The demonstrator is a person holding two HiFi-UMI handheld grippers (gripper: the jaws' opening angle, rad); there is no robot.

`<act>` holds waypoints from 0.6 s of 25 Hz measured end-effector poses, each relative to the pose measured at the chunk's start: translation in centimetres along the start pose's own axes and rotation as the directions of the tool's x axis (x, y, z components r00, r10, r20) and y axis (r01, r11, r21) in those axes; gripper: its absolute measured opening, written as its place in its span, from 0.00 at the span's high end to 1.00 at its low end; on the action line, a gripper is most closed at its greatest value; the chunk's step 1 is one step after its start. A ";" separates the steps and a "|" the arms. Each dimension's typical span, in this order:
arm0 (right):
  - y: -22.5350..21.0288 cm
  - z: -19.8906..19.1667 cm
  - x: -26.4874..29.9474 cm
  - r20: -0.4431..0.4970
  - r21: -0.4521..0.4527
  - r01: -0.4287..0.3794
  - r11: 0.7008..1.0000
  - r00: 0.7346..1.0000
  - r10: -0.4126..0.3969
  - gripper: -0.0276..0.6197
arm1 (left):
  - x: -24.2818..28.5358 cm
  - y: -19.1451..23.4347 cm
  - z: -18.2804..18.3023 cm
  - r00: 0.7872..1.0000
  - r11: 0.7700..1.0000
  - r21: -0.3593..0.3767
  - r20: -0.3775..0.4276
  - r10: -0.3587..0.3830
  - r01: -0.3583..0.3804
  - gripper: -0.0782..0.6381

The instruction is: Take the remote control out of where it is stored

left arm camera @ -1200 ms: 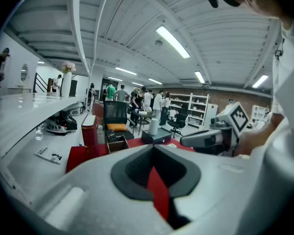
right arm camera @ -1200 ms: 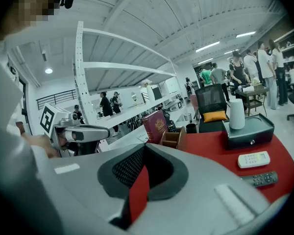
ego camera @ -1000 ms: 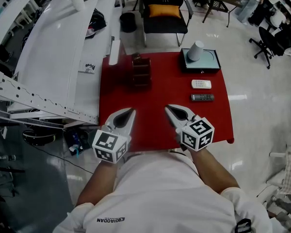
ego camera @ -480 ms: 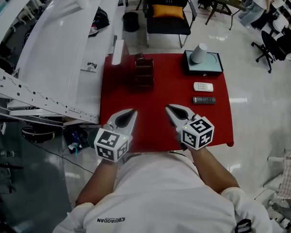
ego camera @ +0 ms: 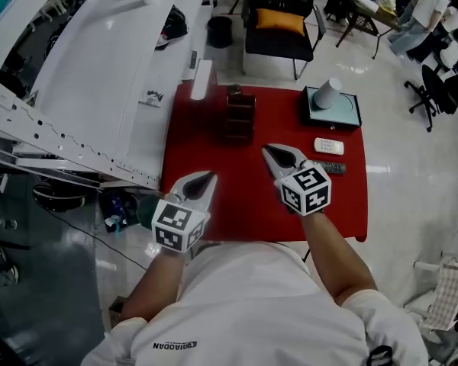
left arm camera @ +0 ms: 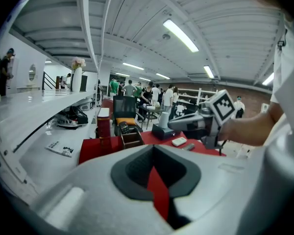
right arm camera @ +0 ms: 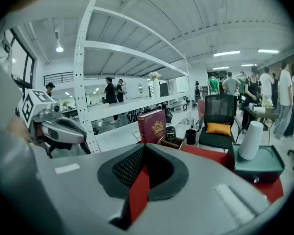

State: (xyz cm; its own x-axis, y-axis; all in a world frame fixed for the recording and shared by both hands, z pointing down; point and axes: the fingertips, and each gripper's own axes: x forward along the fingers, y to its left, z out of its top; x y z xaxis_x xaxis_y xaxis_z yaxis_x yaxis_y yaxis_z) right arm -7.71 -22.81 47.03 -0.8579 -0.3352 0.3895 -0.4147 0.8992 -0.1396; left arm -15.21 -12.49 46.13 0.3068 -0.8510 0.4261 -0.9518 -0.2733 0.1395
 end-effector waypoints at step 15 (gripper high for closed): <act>-9.9 2.6 15.8 -0.151 -0.189 0.028 0.981 0.987 -0.057 0.81 | -1.4 3.2 -1.8 0.998 0.995 -0.077 -0.018 0.066 -0.067 0.89</act>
State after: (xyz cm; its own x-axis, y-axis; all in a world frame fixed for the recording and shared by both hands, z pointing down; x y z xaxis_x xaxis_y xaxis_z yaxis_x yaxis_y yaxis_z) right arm -17.92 -37.72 52.16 -0.7772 -0.3401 0.5295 -0.3738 0.9264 0.0464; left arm -18.67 -11.38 47.60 0.2436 -0.8588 0.4506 -0.9672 -0.1805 0.1790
